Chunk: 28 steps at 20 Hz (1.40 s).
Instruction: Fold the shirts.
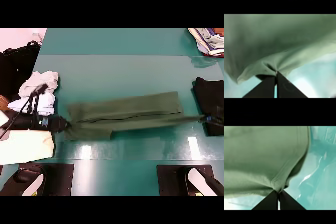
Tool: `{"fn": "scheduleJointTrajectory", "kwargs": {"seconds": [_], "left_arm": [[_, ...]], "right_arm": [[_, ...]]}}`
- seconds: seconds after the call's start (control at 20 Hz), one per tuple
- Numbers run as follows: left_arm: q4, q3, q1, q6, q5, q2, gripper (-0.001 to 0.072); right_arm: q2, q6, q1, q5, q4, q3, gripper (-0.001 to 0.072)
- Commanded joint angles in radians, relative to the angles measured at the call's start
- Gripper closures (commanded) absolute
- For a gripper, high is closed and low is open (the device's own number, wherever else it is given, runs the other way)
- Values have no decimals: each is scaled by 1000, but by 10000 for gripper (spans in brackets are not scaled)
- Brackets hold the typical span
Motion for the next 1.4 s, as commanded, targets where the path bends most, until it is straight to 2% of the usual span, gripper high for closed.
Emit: {"fn": "scheduleJointTrajectory", "kwargs": {"seconds": [0.0, 0.15, 0.35, 0.4, 0.45, 0.5, 0.55, 0.7, 0.75, 0.8, 0.85, 0.9, 1.1, 1.3, 1.35], "left_arm": [[36, 55, 2, 50, 210, -174, 685], [63, 83, 2, 50, 331, -327, 685], [62, 114, 2, 45, 462, -437, 683], [62, 121, 2, 41, 469, -444, 663], [58, 124, 2, 39, 473, -446, 403], [59, 134, 2, 39, 463, -446, 189], [60, 148, 2, 41, 441, -446, 154], [60, 216, 2, 42, 323, -446, 157], [55, 231, 2, 42, 297, -446, 265], [51, 239, 2, 42, 288, -445, 500], [41, 239, 2, 42, 292, -445, 647], [25, 238, 1, 42, 302, -445, 685], [-31, 238, -22, 42, 355, -446, 685], [-39, 236, -120, 41, 373, -473, 686], [-40, 237, -145, 40, 384, -491, 686]], "right_arm": [[-185, 26, 129, -105, 0, 147, 695], [-372, 32, 209, -135, 0, 273, 695], [-559, 56, 262, -150, 6, 415, 688], [-594, 56, 267, -152, 8, 445, 559], [-628, 56, 267, -150, 9, 478, 317], [-656, 55, 262, -139, 8, 512, 299], [-674, 53, 251, -127, 8, 536, 299], [-682, -5, 196, -85, 8, 551, 299], [-683, -28, 167, -61, 8, 548, 299], [-682, -30, 138, -58, 9, 536, 298], [-683, -30, 105, -63, 10, 516, 252], [-685, -38, 73, -71, 23, 486, 178], [-752, -135, -13, -66, 234, 371, 182], [-824, -161, 26, -56, 249, 342, 184], [-837, -166, 43, -50, 259, 352, 211]]}}
